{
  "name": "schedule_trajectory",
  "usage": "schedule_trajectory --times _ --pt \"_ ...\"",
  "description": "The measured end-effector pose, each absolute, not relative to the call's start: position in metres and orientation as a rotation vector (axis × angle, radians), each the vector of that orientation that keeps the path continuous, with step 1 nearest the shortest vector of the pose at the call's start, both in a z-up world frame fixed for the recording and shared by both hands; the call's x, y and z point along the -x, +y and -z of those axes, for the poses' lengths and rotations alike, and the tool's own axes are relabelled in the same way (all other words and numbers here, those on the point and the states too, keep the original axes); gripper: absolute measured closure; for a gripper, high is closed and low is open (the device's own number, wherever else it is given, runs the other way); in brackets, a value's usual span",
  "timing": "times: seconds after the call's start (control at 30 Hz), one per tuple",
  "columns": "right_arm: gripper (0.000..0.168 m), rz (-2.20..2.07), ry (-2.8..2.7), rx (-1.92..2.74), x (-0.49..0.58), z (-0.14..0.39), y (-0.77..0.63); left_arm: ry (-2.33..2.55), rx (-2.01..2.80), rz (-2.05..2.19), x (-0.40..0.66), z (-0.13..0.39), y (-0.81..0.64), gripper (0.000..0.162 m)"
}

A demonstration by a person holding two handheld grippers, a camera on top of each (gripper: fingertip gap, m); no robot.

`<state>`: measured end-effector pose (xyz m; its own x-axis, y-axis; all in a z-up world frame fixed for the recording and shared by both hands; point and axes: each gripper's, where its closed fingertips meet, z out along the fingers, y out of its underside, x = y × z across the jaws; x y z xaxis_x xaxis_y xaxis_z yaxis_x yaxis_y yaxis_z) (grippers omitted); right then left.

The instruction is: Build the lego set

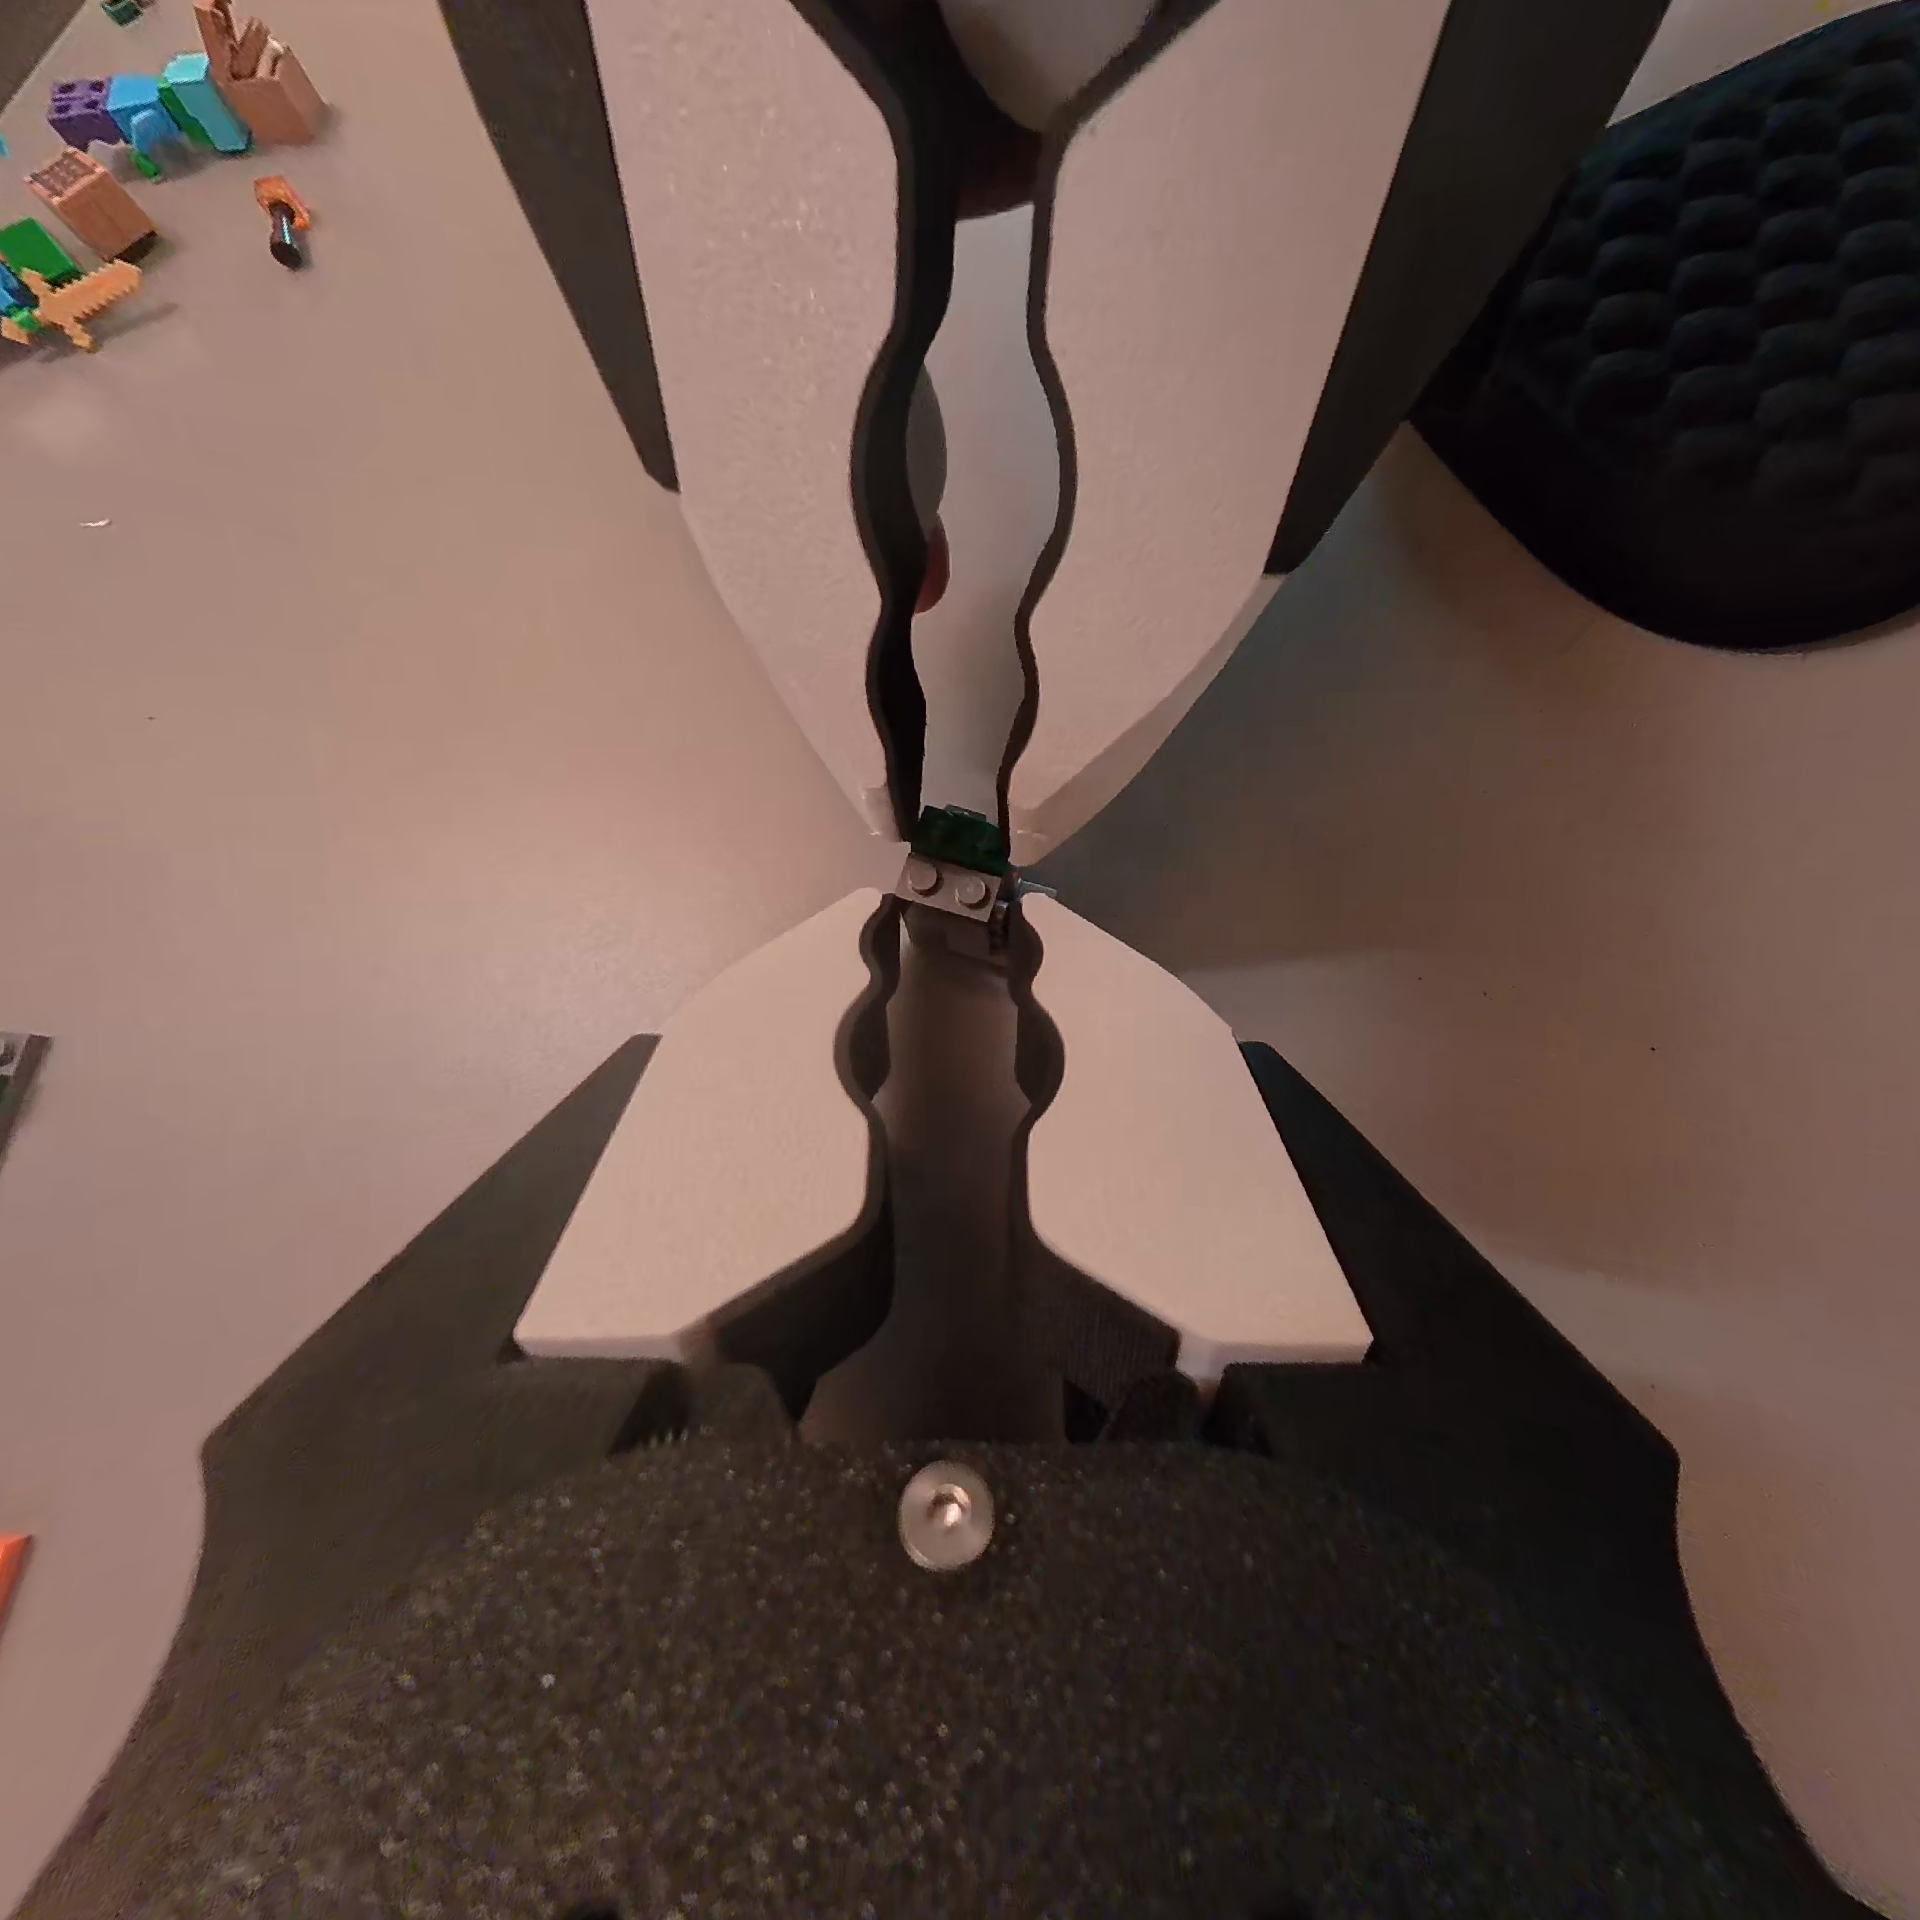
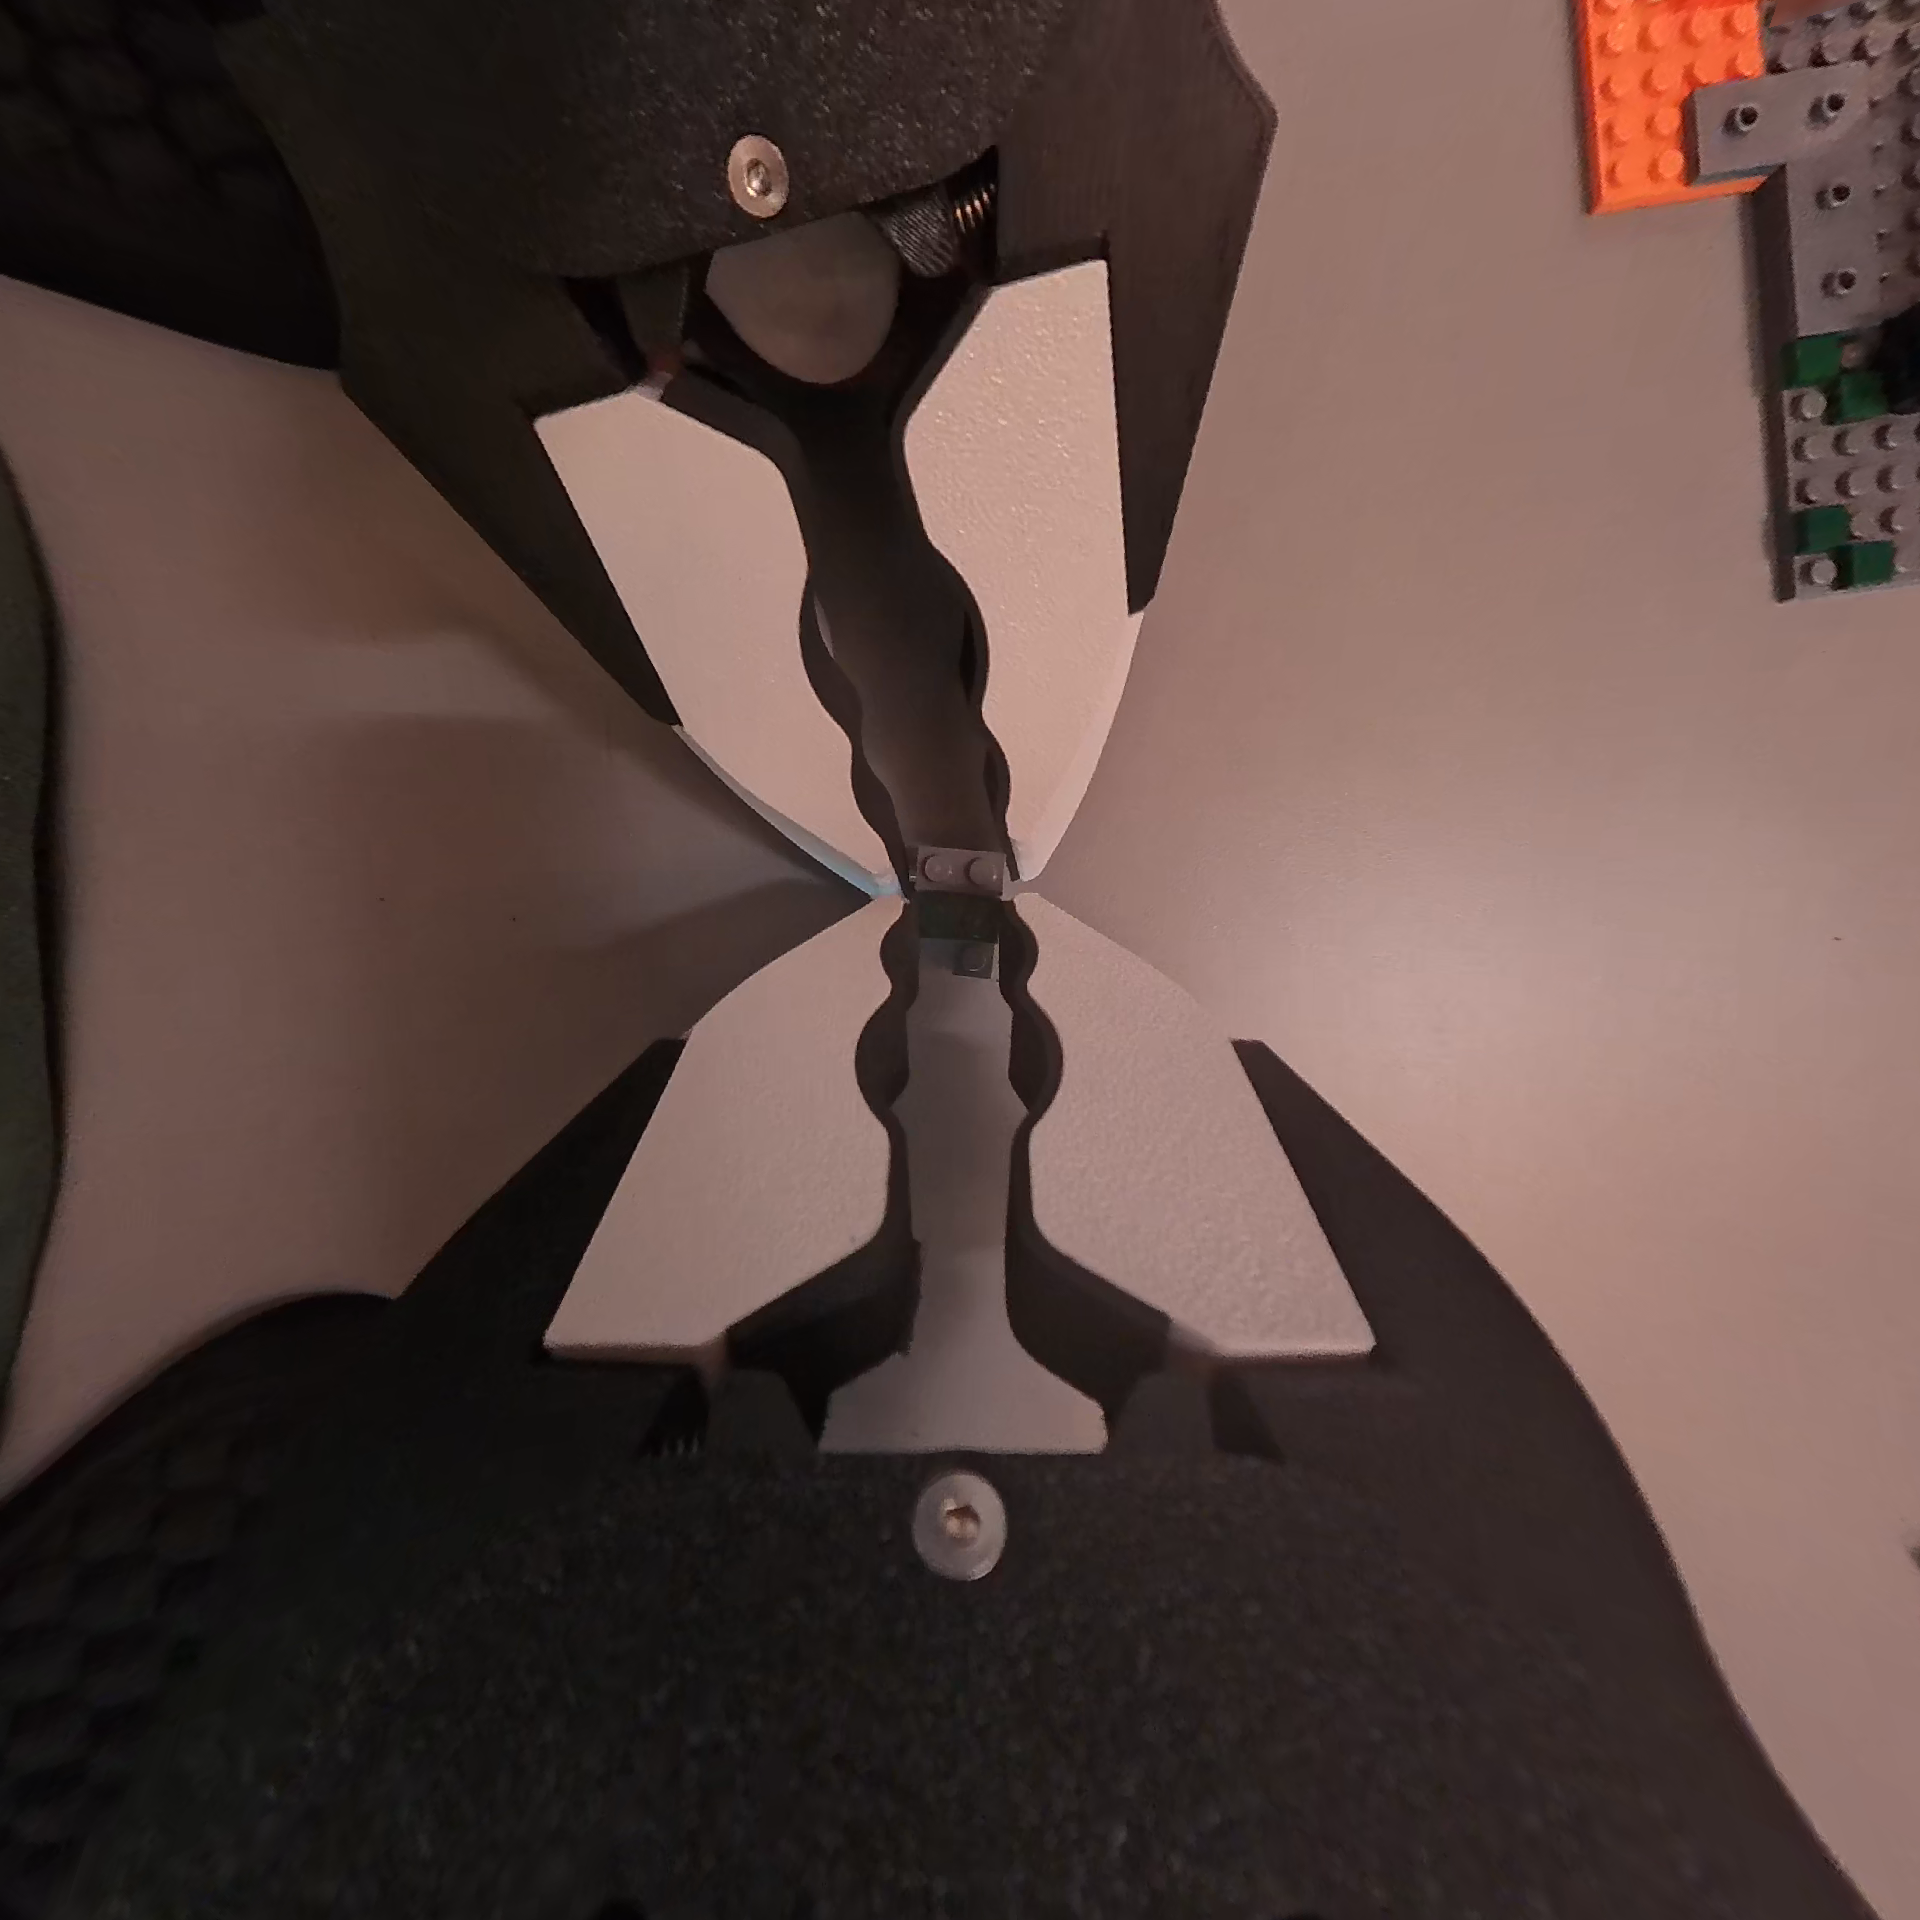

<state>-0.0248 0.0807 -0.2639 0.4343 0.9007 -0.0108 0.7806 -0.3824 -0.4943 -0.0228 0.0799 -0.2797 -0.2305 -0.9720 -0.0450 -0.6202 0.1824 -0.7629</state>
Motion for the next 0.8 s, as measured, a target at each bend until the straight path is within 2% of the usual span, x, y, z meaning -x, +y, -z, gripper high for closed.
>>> schedule_trajectory --times 0.8 --pt "0.152 -0.379 -1.422 2.283 0.0251 0.264 0.0821 1.92 1.505 0.884 0.0227 0.2798 0.0795 0.143"
